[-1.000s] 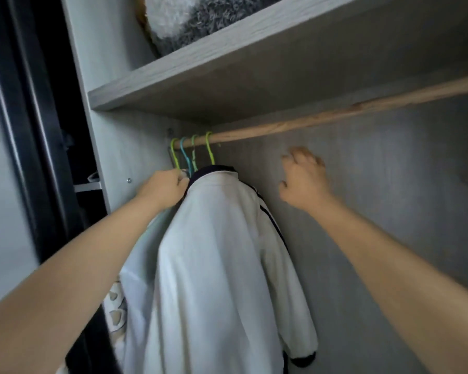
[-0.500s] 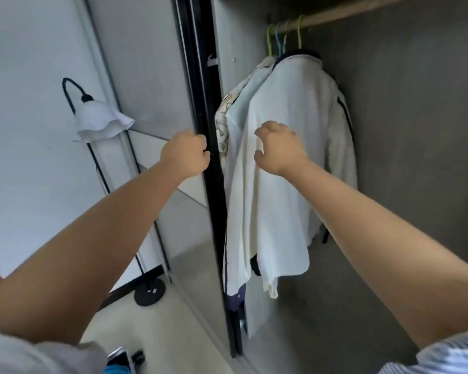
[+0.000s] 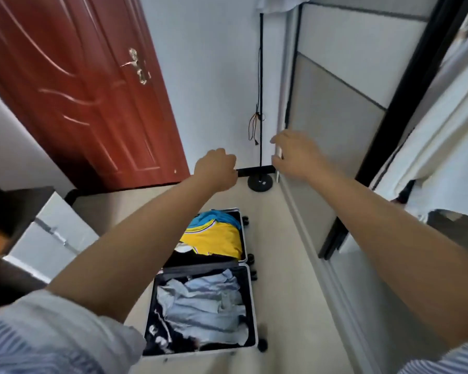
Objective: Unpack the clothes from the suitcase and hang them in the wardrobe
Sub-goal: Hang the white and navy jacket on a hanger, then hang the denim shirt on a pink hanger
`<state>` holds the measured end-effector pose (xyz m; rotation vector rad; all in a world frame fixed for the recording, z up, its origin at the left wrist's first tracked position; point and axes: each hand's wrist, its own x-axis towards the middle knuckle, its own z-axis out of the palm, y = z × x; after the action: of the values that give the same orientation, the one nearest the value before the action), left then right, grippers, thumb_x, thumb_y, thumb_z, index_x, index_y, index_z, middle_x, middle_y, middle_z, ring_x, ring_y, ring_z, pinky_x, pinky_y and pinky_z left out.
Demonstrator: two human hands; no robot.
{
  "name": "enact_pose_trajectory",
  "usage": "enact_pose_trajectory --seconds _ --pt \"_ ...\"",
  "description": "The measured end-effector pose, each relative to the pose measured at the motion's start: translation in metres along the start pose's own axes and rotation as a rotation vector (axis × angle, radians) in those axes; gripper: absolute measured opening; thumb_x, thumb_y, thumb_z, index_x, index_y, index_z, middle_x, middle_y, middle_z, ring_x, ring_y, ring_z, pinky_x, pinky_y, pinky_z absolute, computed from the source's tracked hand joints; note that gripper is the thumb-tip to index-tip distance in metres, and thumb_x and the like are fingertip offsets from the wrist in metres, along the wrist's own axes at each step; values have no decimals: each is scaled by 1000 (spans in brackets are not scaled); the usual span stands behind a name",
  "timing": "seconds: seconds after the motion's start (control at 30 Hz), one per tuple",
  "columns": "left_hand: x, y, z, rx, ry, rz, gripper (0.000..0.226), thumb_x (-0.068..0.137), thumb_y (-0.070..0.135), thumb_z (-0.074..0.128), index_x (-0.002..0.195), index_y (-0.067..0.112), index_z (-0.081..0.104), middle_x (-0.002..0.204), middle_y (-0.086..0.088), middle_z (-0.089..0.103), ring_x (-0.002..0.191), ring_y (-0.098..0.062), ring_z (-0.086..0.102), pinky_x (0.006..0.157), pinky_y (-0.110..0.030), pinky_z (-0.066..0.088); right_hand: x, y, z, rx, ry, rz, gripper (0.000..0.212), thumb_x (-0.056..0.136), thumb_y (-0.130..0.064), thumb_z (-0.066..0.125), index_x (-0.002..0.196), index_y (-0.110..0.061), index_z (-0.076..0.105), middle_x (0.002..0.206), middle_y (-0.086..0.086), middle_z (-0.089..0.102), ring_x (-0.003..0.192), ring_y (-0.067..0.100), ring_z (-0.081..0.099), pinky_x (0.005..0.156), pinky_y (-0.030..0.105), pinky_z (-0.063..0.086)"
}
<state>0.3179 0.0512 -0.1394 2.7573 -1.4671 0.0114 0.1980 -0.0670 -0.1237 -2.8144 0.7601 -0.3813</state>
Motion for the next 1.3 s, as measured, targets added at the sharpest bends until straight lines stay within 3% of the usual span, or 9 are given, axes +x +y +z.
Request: enact_pose_trajectory --seconds 0.17,0.37,0.5,0.57,0.67,0.77,0.97,1.17,1.3 --pt "-25 -106 96 26 -277 -97 34 94 21 41 123 9 51 127 -14 46 119 -30 44 92 -36 40 22 -62 125 97 -198 -6 41 89 -17 49 129 -7 48 135 11 46 125 27 40 101 37 37" --pt "-41 -228 227 -35 -501 -178 31 94 20 39 116 4 52 124 -16 48 115 -33 46 89 -39 41 16 -123 300 199 -417 83 35 91 -12 46 124 -3 53 127 16 52 116 31 47 92 36 41" --pt "-66 -283 328 -130 -687 -327 30 94 17 35 115 6 53 121 -14 52 109 -30 51 83 -34 42 -22 -135 417 269 -566 198 34 88 -15 36 100 4 62 101 21 60 97 34 55 75 37 41" --pt "-86 -294 368 -155 -782 -371 30 94 16 36 116 7 54 120 -12 53 109 -29 52 82 -32 42 -49 -132 452 262 -624 249 40 76 -18 30 81 7 61 84 26 61 82 36 58 62 36 37" --pt "-109 -305 437 -210 -908 -399 29 91 13 37 114 4 54 120 -16 55 109 -31 53 85 -34 44 -80 -123 506 224 -705 322 29 79 -12 35 69 2 59 78 29 61 70 34 54 60 36 34" --pt "-127 -309 502 -256 -959 -445 31 93 14 34 117 6 52 123 -14 52 113 -30 50 90 -34 42 -92 -109 557 182 -748 304 20 86 -3 46 78 7 61 83 28 62 80 38 59 66 37 41" --pt "-140 -304 597 -401 -965 -527 33 95 17 33 123 5 48 126 -15 48 117 -30 47 92 -32 39 -67 -81 643 -2 -842 247 27 92 -12 38 103 -3 60 104 15 63 98 31 57 77 34 43" --pt "-142 -290 696 -502 -942 -634 30 94 18 39 119 4 49 122 -17 52 115 -31 49 90 -33 40 -65 -54 740 -37 -939 211 16 91 -16 45 98 -7 56 92 7 59 106 30 52 80 34 42" --pt "-149 -275 767 -491 -900 -573 37 94 20 41 130 10 41 129 -11 47 122 -27 43 99 -33 35 -59 -35 812 -82 -1003 113 49 87 -30 57 129 -8 41 130 11 44 122 28 39 96 38 40"
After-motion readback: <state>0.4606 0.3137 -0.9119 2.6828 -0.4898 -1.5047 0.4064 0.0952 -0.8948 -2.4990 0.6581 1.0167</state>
